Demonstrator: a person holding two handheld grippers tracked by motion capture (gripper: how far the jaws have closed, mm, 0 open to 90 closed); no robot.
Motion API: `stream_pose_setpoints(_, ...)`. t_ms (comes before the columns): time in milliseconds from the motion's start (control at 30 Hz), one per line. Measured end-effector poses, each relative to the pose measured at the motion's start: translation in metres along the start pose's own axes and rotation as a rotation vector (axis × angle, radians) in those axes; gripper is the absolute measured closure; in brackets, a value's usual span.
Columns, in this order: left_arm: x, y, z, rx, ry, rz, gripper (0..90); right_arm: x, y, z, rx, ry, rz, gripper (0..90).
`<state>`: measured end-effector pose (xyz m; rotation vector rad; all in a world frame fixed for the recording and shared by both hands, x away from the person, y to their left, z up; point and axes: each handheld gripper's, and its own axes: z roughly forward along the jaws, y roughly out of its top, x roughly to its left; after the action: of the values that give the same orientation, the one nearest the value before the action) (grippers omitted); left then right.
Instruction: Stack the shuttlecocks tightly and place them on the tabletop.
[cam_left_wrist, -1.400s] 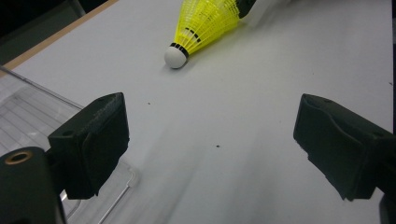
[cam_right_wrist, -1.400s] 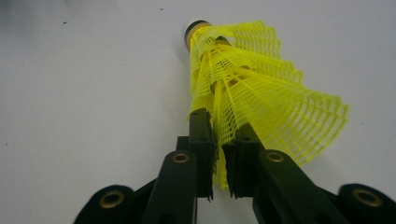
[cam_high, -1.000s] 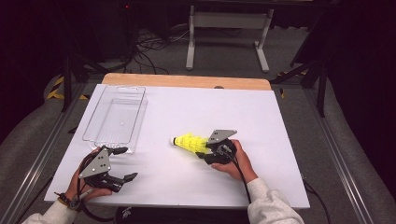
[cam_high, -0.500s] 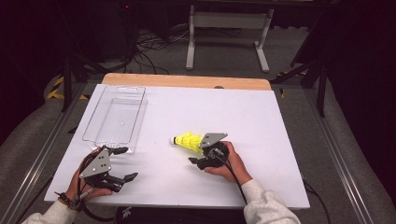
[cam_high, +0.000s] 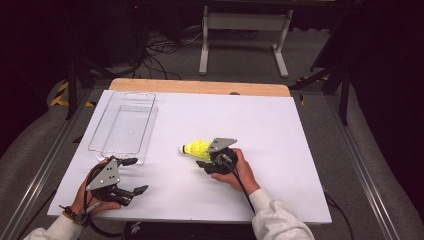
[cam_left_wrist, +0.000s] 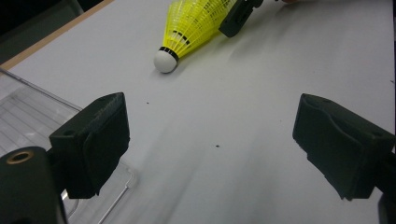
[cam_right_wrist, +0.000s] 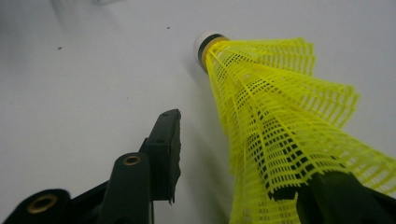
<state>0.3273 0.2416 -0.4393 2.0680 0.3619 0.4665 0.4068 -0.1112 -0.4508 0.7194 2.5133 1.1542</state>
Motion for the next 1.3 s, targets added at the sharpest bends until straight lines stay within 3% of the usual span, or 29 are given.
stream_pose_setpoints(200,0.0,0.0,0.001,0.001,-0.002,0.002,11.8,-0.001,0.002,0.008,-0.015,-0.054,0.047,56.8)
stream_pose_setpoints(267,0.0,0.0,0.001,0.003,-0.004,0.003,11.9,-0.001,0.005,0.013,-0.019,-0.109,0.073,66.2)
stream_pose_setpoints(400,0.001,0.0,0.001,0.008,-0.002,0.005,11.9,-0.001,0.005,0.018,-0.021,-0.14,0.094,72.7)
stream_pose_setpoints(467,0.001,0.0,0.001,0.006,-0.003,0.003,11.9,-0.001,0.006,0.021,-0.018,-0.164,0.091,78.6)
stream_pose_setpoints(500,0.001,-0.001,0.001,0.005,-0.002,0.0,11.9,0.0,0.006,0.021,-0.012,-0.173,0.067,83.0)
stream_pose_setpoints(700,0.002,-0.001,0.0,0.003,-0.002,-0.001,11.9,0.003,0.009,0.022,-0.001,-0.185,0.03,86.5)
stream_pose_setpoints(1300,0.009,-0.002,0.002,-0.011,-0.01,-0.016,11.6,0.002,0.008,0.011,-0.027,-0.175,0.049,87.5)
